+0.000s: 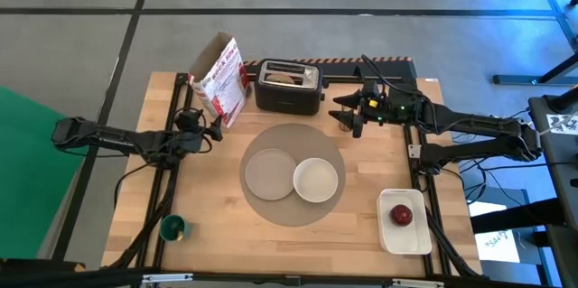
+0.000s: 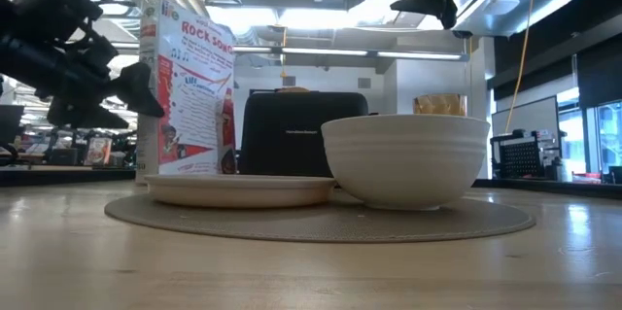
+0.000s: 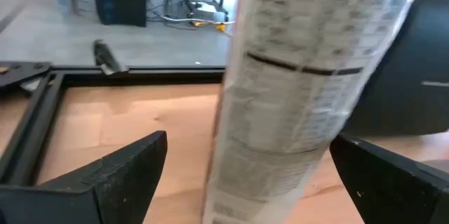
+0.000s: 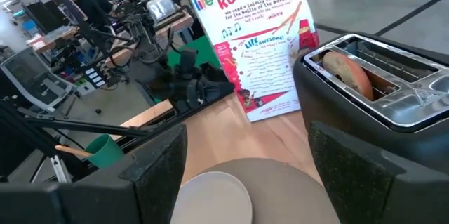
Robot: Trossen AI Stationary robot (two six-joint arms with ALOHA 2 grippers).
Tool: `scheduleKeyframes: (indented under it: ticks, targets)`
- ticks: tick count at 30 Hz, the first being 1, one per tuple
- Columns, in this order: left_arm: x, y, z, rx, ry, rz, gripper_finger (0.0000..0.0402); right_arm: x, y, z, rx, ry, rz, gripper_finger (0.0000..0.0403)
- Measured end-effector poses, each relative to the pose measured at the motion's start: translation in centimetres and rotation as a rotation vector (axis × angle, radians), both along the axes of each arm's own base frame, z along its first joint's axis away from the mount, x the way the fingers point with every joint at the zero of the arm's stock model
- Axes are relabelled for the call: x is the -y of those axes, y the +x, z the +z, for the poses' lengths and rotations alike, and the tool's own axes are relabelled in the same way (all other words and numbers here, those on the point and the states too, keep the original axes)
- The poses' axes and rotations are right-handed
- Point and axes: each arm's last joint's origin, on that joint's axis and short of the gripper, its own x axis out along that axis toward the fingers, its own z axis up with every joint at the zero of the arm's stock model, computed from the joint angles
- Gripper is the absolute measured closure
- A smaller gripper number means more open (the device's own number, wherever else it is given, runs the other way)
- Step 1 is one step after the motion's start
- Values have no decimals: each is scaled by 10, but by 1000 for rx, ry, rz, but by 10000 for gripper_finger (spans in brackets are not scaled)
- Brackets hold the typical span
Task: Arrange a breakfast setting
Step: Pour the cereal into the white bowl
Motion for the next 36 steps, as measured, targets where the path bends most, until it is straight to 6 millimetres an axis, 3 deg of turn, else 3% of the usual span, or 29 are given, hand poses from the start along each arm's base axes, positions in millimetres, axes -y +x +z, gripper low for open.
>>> scheduleKeyframes:
  ticks: [16, 36]
  targets:
    - [-17, 9, 16, -47, 75, -70, 6, 0, 0, 0, 2, 0, 5, 116]
    - [-52, 15, 2, -99, -34, -108, 20, -1, 0, 0, 4, 5, 35, 116]
